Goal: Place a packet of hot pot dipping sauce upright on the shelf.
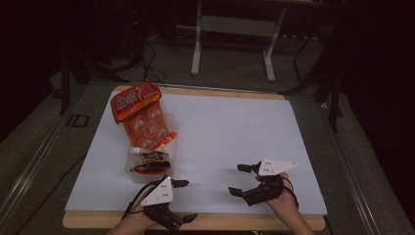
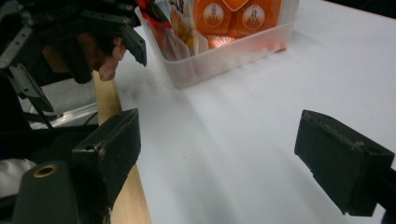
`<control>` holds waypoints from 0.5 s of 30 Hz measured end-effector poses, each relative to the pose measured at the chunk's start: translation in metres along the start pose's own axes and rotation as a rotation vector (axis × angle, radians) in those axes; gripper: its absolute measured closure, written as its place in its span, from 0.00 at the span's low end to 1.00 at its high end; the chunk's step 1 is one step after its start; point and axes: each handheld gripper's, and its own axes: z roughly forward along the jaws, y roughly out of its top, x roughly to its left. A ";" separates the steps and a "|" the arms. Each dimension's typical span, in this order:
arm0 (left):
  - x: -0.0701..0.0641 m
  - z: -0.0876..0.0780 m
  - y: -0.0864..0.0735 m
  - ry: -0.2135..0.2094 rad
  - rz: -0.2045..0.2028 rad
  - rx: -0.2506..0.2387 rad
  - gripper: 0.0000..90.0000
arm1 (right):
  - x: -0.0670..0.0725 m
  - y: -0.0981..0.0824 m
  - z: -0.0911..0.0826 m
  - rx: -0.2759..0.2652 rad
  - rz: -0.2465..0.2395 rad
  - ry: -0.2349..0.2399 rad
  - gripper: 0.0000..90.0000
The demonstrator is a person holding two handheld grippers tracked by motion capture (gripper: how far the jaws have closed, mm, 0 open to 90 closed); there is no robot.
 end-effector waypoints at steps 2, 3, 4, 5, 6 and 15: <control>0.001 0.001 -0.003 -0.001 0.001 0.011 0.04 | 0.000 -0.003 0.003 0.017 0.000 -0.003 0.16; 0.001 0.002 -0.003 0.002 0.003 0.016 0.04 | -0.001 -0.003 0.003 0.020 0.000 -0.003 0.16; 0.001 0.002 -0.004 0.003 0.003 0.018 0.04 | -0.001 -0.004 0.004 0.024 0.000 -0.004 0.16; 0.001 0.002 -0.004 0.002 0.001 0.015 0.04 | -0.001 -0.004 0.004 0.025 -0.001 -0.004 0.16; 0.001 0.002 -0.004 0.002 0.001 0.014 0.04 | -0.001 -0.004 0.005 0.028 -0.004 -0.006 0.16; 0.000 0.003 -0.006 0.006 0.013 0.023 0.04 | -0.004 -0.009 0.008 0.049 0.000 -0.017 0.16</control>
